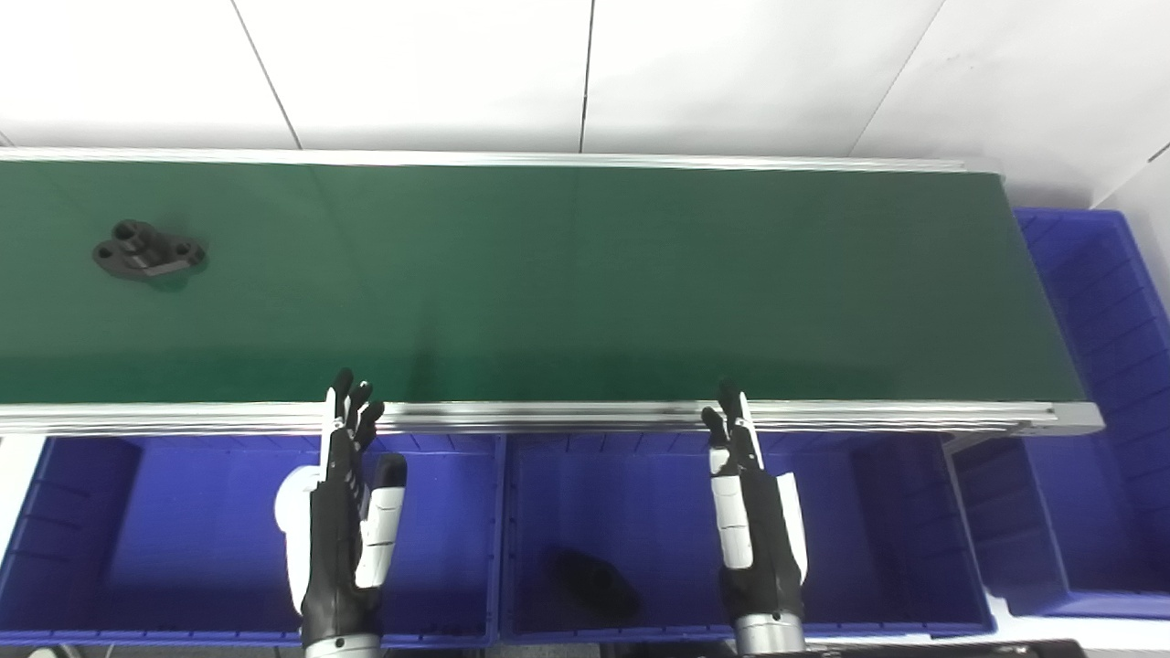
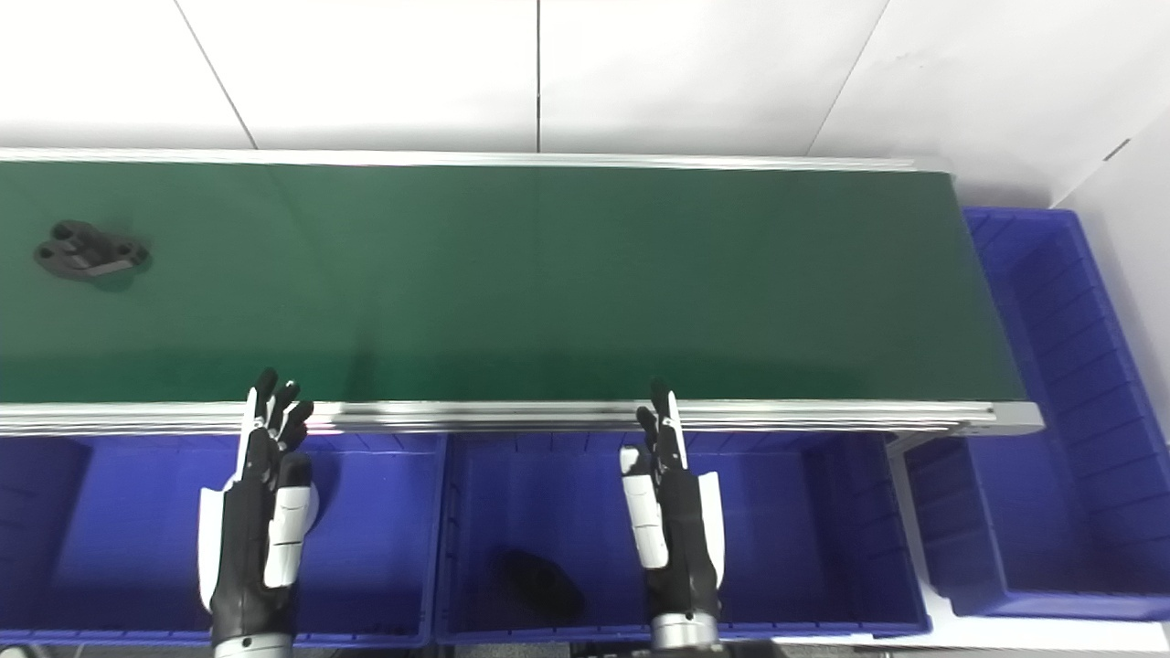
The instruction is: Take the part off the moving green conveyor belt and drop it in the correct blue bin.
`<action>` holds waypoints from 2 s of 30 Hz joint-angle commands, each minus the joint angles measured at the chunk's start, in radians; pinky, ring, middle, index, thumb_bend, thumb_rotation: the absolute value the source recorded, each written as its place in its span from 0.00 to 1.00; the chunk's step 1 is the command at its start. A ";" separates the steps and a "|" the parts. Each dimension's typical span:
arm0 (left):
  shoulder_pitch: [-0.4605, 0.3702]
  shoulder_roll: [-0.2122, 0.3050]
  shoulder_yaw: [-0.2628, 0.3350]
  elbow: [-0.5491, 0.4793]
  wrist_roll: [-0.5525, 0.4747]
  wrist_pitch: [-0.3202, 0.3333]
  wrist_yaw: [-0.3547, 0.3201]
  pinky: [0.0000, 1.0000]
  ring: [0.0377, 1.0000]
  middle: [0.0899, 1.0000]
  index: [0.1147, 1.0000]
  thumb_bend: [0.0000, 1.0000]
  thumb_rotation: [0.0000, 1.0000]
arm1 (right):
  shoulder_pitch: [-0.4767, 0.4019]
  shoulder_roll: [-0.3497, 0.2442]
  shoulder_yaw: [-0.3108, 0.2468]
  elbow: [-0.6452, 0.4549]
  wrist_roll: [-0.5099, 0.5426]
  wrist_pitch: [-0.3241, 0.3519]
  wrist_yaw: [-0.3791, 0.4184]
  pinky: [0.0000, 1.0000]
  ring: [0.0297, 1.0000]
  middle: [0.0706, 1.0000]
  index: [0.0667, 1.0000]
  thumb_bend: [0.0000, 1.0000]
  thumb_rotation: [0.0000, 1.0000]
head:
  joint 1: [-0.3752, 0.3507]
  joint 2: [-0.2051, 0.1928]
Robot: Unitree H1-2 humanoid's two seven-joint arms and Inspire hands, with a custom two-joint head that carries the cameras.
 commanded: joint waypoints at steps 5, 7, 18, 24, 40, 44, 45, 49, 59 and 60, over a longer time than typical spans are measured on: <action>-0.010 -0.042 -0.032 0.052 0.016 -0.080 0.044 0.87 0.87 0.92 0.93 0.45 0.98 | 0.013 0.094 0.026 0.056 0.019 -0.121 0.030 1.00 0.99 1.00 1.00 0.75 1.00 | 0.071 -0.054; -0.013 -0.043 -0.038 0.062 0.022 -0.078 0.041 0.87 0.88 0.93 0.94 0.46 0.98 | 0.005 0.092 0.009 0.068 0.028 -0.138 0.038 1.00 0.99 1.00 1.00 0.76 1.00 | 0.090 -0.065; -0.060 -0.056 -0.047 0.168 0.039 -0.181 0.085 0.72 0.82 0.88 0.88 0.54 0.91 | -0.024 0.080 -0.061 0.118 0.063 -0.192 0.092 1.00 1.00 1.00 1.00 0.75 1.00 | 0.147 -0.086; -0.047 -0.067 -0.074 0.147 0.050 -0.140 0.092 0.69 0.80 0.86 0.86 0.53 0.92 | -0.016 0.075 -0.085 0.101 0.069 -0.180 0.114 1.00 1.00 1.00 1.00 0.72 1.00 | 0.203 -0.070; -0.035 -0.087 -0.121 0.150 0.057 -0.125 0.081 0.63 0.81 0.85 0.85 0.51 0.86 | 0.002 0.074 -0.134 0.076 0.095 -0.173 0.160 1.00 1.00 1.00 1.00 0.71 1.00 | 0.273 -0.079; -0.038 -0.092 -0.126 0.158 0.064 -0.127 0.082 0.64 0.82 0.86 0.85 0.52 0.86 | 0.005 0.067 -0.139 0.028 0.106 -0.156 0.177 1.00 1.00 1.00 1.00 0.71 1.00 | 0.265 -0.073; -0.037 -0.093 -0.128 0.157 0.065 -0.123 0.081 0.64 0.83 0.86 0.86 0.52 0.86 | 0.002 0.062 -0.140 0.020 0.114 -0.159 0.183 1.00 1.00 1.00 1.00 0.71 1.00 | 0.265 -0.073; -0.050 -0.104 -0.131 0.181 0.062 -0.144 0.090 0.65 0.83 0.86 0.86 0.51 0.84 | -0.014 0.046 -0.156 -0.021 0.104 -0.169 0.199 1.00 0.98 0.99 1.00 0.72 1.00 | 0.253 -0.058; -0.040 -0.091 -0.140 0.146 0.037 -0.115 0.053 0.73 0.87 0.90 0.90 0.56 0.84 | -0.180 0.017 -0.201 -0.138 0.000 -0.141 0.223 0.95 0.94 0.95 1.00 0.73 1.00 | 0.160 -0.044; -0.039 -0.090 -0.139 0.147 0.032 -0.118 0.051 0.75 0.87 0.90 0.90 0.57 0.83 | -0.205 0.011 -0.208 -0.139 -0.008 -0.131 0.229 0.94 0.93 0.94 1.00 0.78 0.92 | 0.160 -0.045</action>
